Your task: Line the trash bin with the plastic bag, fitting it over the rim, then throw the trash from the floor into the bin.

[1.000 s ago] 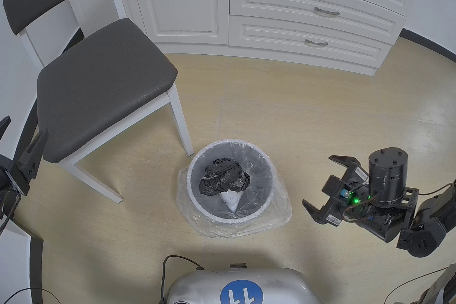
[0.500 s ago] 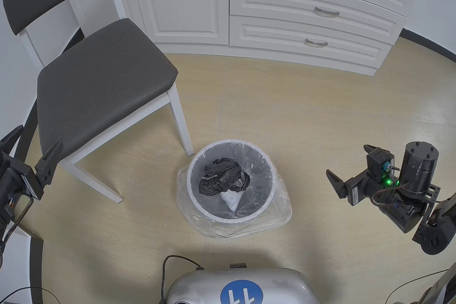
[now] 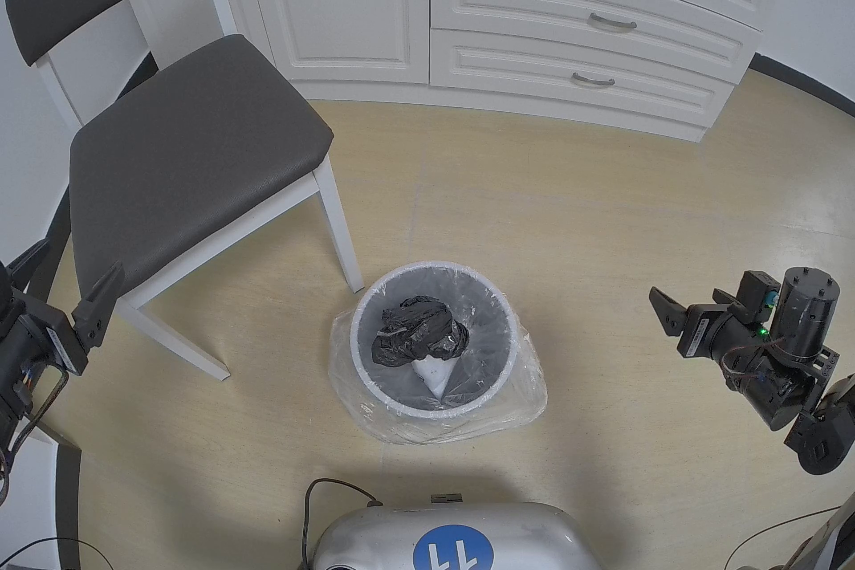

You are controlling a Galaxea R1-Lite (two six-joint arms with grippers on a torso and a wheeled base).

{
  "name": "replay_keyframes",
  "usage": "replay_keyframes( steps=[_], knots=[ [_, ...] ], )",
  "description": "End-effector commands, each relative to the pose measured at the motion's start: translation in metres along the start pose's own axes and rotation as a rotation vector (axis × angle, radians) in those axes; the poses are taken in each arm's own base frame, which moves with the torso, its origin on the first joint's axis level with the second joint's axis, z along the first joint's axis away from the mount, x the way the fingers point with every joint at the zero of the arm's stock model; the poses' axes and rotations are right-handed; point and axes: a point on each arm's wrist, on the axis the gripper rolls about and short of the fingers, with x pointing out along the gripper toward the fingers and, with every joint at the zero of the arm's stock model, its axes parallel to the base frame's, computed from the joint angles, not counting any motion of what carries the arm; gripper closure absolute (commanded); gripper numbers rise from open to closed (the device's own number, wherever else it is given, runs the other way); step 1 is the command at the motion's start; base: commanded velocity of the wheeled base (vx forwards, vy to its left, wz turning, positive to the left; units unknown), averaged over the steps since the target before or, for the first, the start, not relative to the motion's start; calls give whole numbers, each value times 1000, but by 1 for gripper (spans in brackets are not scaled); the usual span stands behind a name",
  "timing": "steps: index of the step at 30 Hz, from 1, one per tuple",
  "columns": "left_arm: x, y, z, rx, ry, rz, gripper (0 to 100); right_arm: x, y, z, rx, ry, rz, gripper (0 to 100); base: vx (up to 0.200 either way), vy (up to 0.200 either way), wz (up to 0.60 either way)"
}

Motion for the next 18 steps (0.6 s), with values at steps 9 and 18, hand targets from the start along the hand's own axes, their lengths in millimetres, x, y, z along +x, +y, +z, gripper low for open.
replay_keyframes(
  steps=[9,18],
  knots=[
    [-9,3,0,-201,-23,24,0,-2,-10,-18,102,-117,-113,0,0,0,0],
    [-7,13,22,-219,-108,83,0,5,-18,-1,83,-194,-151,0,0,0,0]
  ],
)
